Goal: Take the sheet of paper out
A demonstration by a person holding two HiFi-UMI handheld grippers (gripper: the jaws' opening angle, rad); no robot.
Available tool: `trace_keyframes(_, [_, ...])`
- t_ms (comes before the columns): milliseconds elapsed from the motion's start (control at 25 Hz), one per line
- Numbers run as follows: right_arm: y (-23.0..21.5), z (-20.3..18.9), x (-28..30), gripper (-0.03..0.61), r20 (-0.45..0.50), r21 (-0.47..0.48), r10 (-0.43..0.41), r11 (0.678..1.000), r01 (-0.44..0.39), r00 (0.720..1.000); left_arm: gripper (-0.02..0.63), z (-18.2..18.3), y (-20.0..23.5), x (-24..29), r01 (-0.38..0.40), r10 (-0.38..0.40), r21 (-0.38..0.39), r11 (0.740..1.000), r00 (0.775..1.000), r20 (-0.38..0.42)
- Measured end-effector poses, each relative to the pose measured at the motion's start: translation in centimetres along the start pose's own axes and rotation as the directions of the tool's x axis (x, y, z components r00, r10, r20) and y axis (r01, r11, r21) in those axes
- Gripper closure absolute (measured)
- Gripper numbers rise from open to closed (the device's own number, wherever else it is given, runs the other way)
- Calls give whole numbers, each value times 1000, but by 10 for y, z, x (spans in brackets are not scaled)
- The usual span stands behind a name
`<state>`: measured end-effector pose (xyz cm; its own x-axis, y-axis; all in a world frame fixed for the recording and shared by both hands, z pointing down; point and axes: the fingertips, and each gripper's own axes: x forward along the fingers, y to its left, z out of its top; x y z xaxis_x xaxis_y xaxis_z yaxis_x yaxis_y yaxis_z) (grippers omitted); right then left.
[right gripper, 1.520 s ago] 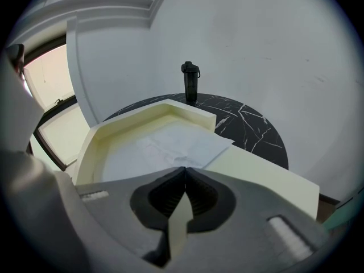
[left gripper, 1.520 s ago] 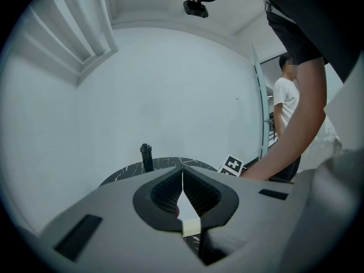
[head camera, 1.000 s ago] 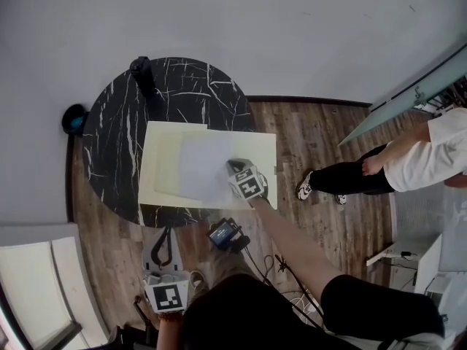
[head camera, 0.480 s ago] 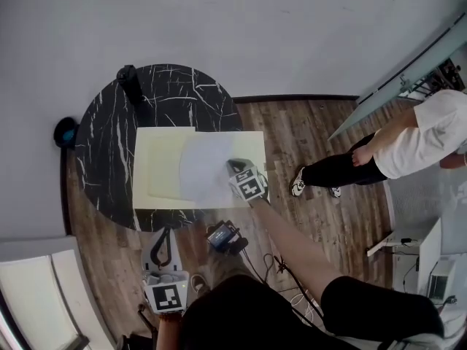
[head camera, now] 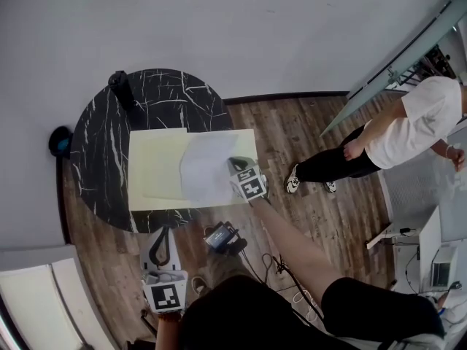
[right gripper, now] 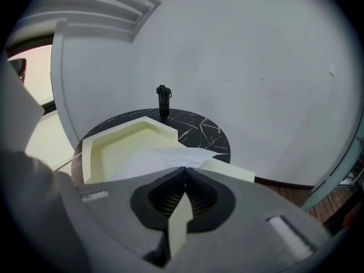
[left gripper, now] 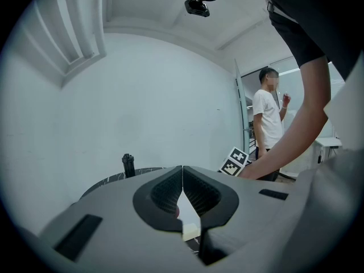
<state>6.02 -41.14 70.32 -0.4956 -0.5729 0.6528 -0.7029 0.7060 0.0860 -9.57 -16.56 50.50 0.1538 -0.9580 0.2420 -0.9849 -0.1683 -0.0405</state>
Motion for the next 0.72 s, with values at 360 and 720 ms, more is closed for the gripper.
trace_keyframes(360, [-7,11,-45,581,65,10,-59,998,58,996,609,5,-12,-16,32,-31,-4,999,999,33])
trace_keyframes(720, [-11,14,-97,581,135,25,-129,992,127,982,609,14,-24,-36,64,-65,15,998,995,73])
